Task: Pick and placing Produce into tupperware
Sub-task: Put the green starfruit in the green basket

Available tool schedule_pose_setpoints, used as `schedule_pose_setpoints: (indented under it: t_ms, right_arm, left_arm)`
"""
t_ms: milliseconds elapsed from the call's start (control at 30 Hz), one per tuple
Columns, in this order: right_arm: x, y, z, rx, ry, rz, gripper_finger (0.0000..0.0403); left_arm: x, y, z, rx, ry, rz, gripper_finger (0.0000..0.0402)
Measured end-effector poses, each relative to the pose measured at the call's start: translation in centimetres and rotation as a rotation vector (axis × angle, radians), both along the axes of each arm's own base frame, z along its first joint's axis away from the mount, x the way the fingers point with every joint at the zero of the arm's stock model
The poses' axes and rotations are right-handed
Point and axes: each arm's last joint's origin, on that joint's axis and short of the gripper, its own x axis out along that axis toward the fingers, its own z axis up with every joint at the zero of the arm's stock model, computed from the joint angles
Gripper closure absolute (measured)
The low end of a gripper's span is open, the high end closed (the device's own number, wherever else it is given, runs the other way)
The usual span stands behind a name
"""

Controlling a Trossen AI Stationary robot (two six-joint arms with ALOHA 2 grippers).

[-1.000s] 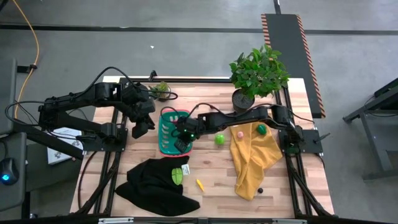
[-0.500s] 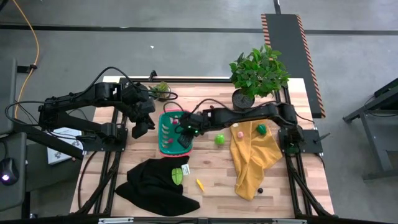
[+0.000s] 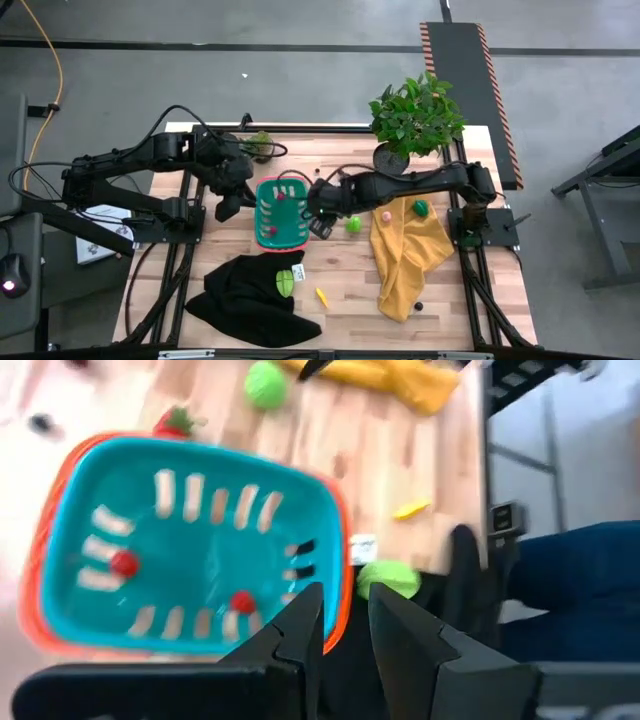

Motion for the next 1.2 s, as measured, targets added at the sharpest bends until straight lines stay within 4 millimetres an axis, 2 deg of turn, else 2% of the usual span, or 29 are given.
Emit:
schedule_pose_setpoints:
  t_ms: [200,333,667,800,967,1200]
  right_arm:
    - [-1.7,2.4,-0.2,-0.066,0.105,-0.023,0.0265]
    - [-2.6,3.5,0.1,-0.088,0.128,-0.039,0.0265]
    - [-6.4,5.4,2.9,-0.149,0.127,-0.111,0.0265]
    - [-8.7,5.9,3.7,-0.143,0.106,-0.147,0.0265]
    - [-12.5,6.7,3.4,-0.083,0.070,-0.199,0.0265]
    - [-17.4,8.3,1.2,0.213,0.015,-0.205,0.0265]
  left_arm:
    - [1.0,0.0,-0.7,-0.063,-0.020,-0.056,0.0327]
    - [1.7,-0.9,-1.4,-0.061,0.006,-0.100,0.0327]
    - [3.7,-5.0,-1.7,-0.045,0.003,-0.183,0.0328]
    - [3.9,-6.6,-1.4,-0.021,-0.020,-0.141,0.0328]
    - [4.1,-8.4,-1.2,-0.051,-0.035,-0.044,0.0328]
    - [5.0,-10.8,-1.6,-0.094,-0.039,0.095,0.0328]
